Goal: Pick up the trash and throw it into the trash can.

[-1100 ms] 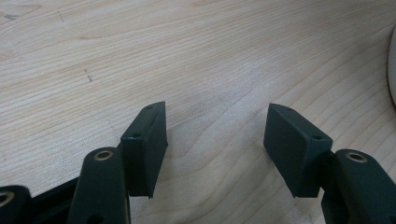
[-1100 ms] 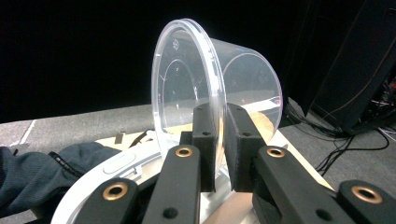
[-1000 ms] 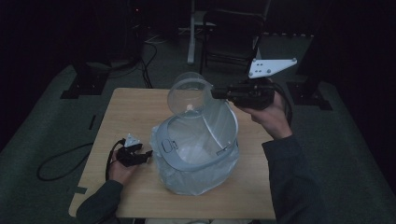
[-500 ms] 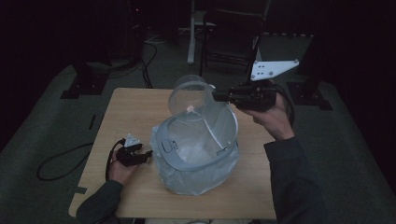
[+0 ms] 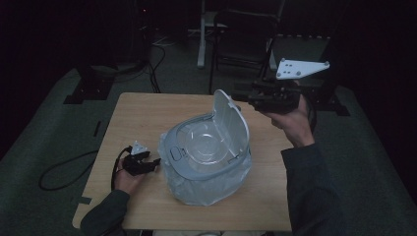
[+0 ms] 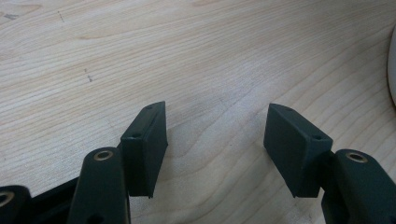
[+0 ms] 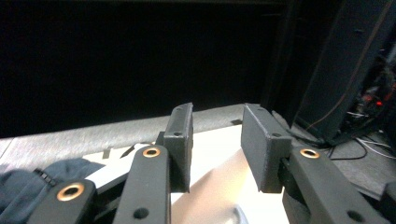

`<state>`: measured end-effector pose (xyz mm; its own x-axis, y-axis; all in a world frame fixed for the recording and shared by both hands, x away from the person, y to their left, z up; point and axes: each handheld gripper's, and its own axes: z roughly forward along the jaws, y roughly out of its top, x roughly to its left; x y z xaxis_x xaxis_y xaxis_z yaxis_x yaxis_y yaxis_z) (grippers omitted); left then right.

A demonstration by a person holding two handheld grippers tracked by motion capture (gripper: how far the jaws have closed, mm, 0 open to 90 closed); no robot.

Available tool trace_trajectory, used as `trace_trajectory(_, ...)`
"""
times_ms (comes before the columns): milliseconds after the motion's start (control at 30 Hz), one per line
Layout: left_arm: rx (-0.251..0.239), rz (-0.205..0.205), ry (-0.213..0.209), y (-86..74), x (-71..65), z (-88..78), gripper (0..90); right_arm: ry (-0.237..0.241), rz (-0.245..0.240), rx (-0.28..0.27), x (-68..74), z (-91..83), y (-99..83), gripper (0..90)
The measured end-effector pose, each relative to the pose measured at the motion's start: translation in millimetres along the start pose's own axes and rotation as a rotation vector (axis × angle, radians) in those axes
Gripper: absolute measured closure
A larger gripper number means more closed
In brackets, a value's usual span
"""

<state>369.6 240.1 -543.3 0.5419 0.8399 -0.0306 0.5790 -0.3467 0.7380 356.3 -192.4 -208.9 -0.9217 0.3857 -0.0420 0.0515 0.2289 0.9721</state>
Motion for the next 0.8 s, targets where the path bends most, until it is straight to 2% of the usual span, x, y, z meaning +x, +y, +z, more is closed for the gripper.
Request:
trace_trajectory(133,0.001,0.0,0.001,0.0,-0.2,0.0,40.7,-0.064,0.032,-0.024,-8.4,-7.0,-5.2,64.2)
trace_trajectory(200,0.001,0.001,0.001,0.0,-0.3,0.0,40.8,-0.078,0.045,-0.025,-11.7,-8.7,-7.5,64.3)
trace_trajectory(300,0.002,0.002,0.002,0.1,-0.3,0.0,40.7,-0.097,0.051,-0.022,-14.1,-9.7,-10.3,64.3)
trace_trajectory(333,0.002,0.002,0.002,0.1,-0.3,0.0,40.7,-0.129,0.053,-0.009,-15.6,-9.8,-13.3,64.1)
trace_trajectory(367,0.001,0.002,0.001,0.1,-0.2,0.0,40.7,-0.14,0.053,-0.003,-16.0,-9.8,-14.4,64.0)
trace_trajectory(500,0.002,0.002,0.001,0.0,-0.1,0.0,40.7,-0.16,0.066,0.009,-19.9,-9.3,-22.3,64.0)
trace_trajectory(800,0.002,0.002,0.001,0.1,-0.2,0.0,40.6,-0.159,0.097,0.034,-25.0,-4.3,-40.0,64.1)
